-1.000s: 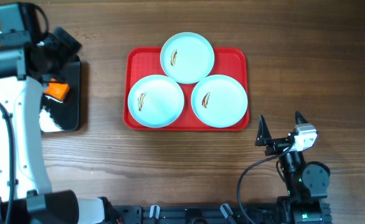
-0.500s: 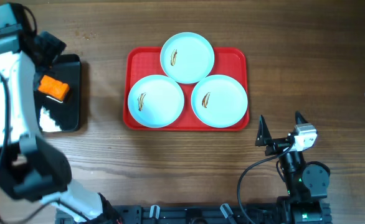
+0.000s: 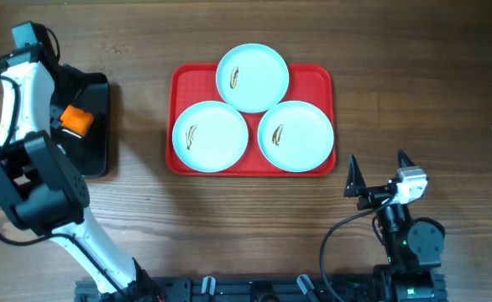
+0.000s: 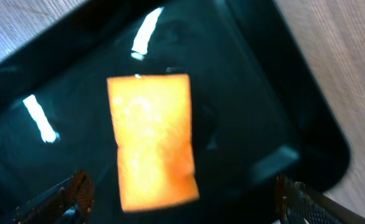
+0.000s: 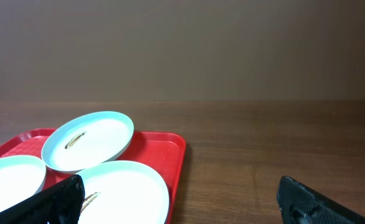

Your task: Clean dirty plates on tray and stack at the side

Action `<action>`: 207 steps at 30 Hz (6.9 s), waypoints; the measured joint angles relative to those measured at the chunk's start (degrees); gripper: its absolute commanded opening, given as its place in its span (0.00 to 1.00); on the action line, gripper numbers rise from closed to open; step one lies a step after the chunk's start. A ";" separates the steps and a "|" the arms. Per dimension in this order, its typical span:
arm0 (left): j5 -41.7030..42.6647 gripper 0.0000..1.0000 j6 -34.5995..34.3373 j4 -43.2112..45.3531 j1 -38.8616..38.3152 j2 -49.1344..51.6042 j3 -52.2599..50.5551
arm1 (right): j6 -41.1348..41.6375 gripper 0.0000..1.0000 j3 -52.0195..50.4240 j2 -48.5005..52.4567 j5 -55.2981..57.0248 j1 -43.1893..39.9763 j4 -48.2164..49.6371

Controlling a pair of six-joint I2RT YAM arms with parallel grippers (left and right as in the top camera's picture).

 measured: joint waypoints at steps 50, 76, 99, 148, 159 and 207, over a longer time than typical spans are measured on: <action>4.15 0.04 3.39 3.50 3.41 7.89 -2.29 | 0.00 1.00 0.00 0.00 0.00 0.00 0.00; 4.20 0.42 10.27 -1.36 3.80 7.43 -2.08 | 0.00 0.99 0.00 0.00 0.00 0.00 0.00; 5.57 0.04 10.54 -4.33 3.85 0.50 -2.49 | 7.52 1.00 0.00 0.09 -4.39 0.00 10.58; 15.30 0.04 17.20 -5.60 3.06 -23.30 3.15 | 44.00 0.87 44.76 53.96 -58.27 0.07 10.05; 14.91 0.04 18.47 -8.57 2.49 -10.75 -5.97 | 24.46 0.98 61.33 65.07 -42.03 1.40 -32.63; 31.43 0.04 24.11 -13.86 -14.58 -18.49 -15.61 | 14.67 0.53 92.80 116.39 -16.44 23.58 -42.51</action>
